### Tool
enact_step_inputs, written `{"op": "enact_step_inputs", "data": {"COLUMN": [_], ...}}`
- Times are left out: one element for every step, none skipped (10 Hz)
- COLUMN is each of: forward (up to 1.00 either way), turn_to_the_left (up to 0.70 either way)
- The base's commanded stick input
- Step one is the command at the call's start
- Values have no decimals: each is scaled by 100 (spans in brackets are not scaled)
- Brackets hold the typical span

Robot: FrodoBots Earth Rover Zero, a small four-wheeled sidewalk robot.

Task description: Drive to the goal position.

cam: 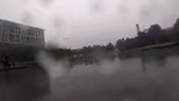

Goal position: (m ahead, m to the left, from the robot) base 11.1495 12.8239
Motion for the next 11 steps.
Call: {"op": "enact_step_inputs", "data": {"forward": [70, 70, 70, 70, 70, 70, 70, 70, 70, 70, 70], "turn_to_the_left": [1, 1, 1, 1, 1, 1, 1, 1, 1, 1, 1]}}
